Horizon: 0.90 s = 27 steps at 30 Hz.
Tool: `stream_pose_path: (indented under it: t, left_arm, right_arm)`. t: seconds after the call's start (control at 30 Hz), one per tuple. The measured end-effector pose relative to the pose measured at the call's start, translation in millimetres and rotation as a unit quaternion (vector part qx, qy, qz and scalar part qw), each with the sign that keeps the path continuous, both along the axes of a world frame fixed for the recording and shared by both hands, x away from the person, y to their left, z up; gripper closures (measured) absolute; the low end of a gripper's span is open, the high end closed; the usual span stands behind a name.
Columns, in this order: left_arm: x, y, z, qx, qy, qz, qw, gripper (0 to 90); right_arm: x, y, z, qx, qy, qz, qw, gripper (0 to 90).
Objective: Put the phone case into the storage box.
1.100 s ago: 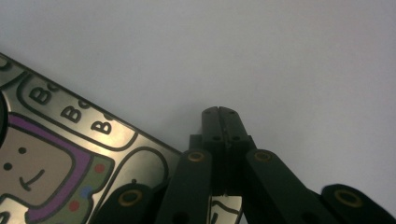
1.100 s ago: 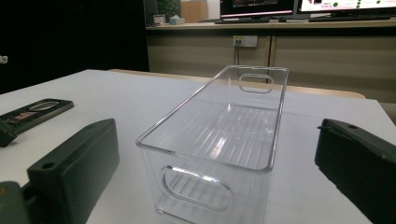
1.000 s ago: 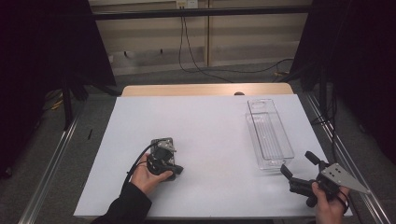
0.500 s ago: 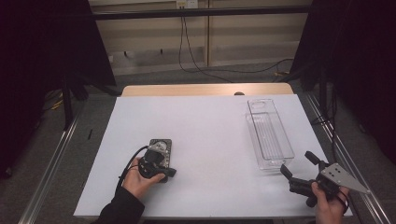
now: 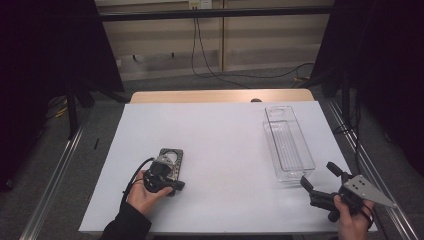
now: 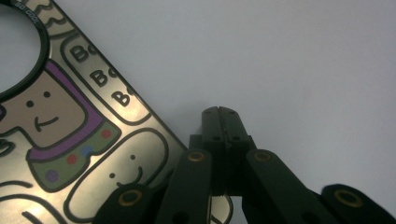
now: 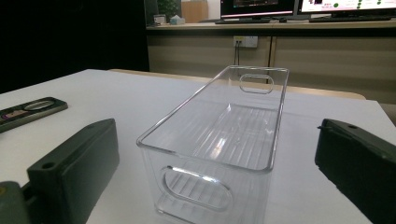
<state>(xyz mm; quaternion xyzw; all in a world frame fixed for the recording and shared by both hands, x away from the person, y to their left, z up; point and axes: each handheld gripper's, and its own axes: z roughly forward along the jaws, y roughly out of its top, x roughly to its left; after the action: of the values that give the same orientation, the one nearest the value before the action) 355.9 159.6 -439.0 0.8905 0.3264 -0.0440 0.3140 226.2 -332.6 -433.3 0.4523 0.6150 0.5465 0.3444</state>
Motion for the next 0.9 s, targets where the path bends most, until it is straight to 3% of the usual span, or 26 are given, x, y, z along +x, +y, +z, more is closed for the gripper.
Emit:
stream_pose_path:
  t: [0.23,0.9]
  left_arm:
    - [-2.8,9.8,0.6,0.005,-0.005,-0.007,0.9999,90.0]
    - [-9.4,31.0,1.2,0.003,-0.007,0.010,0.9999,90.0]
  right_arm:
    - [0.6,0.8,-0.3,-0.004,0.001,0.000,1.0000,0.0]
    - [0.6,1.8,-0.4,-0.004,0.003,0.001,1.0000,0.0]
